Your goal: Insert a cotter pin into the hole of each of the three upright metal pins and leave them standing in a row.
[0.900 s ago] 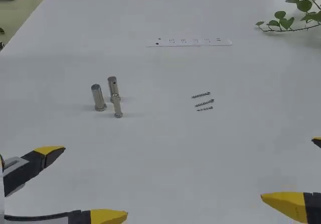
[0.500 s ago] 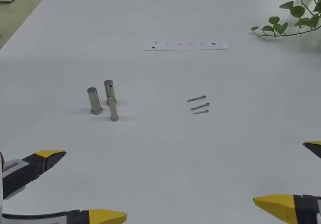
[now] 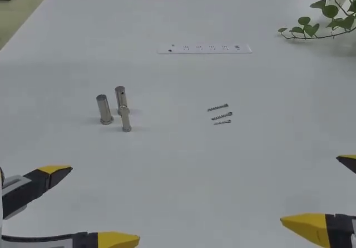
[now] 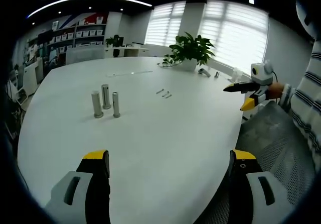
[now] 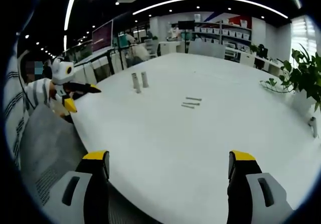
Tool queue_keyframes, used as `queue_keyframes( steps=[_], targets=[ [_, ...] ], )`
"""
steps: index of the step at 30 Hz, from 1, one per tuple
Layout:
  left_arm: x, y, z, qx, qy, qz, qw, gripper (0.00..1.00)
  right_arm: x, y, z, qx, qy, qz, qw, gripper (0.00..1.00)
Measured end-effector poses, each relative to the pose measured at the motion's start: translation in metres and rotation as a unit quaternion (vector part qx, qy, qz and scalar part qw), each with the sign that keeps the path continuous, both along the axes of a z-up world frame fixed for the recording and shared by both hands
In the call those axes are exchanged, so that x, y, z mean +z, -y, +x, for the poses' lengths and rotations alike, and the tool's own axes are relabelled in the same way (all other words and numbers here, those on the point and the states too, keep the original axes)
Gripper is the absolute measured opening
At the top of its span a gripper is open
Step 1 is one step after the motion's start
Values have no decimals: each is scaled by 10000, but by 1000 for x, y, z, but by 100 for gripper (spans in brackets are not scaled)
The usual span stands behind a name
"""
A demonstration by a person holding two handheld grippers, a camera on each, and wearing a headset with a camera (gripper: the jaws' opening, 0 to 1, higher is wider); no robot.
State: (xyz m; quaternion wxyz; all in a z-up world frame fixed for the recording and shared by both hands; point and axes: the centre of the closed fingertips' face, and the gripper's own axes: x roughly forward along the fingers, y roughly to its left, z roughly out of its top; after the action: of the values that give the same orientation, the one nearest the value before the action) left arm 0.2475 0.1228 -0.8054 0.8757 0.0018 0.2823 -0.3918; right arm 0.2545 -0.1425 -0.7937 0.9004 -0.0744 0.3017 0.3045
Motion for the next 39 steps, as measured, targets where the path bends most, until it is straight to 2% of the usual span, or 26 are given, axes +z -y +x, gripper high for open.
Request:
queue_keyframes(
  steps=[8, 30, 39],
  targets=[
    [-4, 0, -2, -68, -66, 51, 9999, 100, 0, 1, 0, -26, -14, -9, 10000, 100],
    [-4, -2, 3, -3, -92, -11, 10000, 100, 2, 1, -1, -40, -69, -28, 10000, 100],
    [-3, -4, 13, -12, -83, -5, 10000, 100, 3, -1, 0, -24, -95, -76, 9999, 99]
  ],
)
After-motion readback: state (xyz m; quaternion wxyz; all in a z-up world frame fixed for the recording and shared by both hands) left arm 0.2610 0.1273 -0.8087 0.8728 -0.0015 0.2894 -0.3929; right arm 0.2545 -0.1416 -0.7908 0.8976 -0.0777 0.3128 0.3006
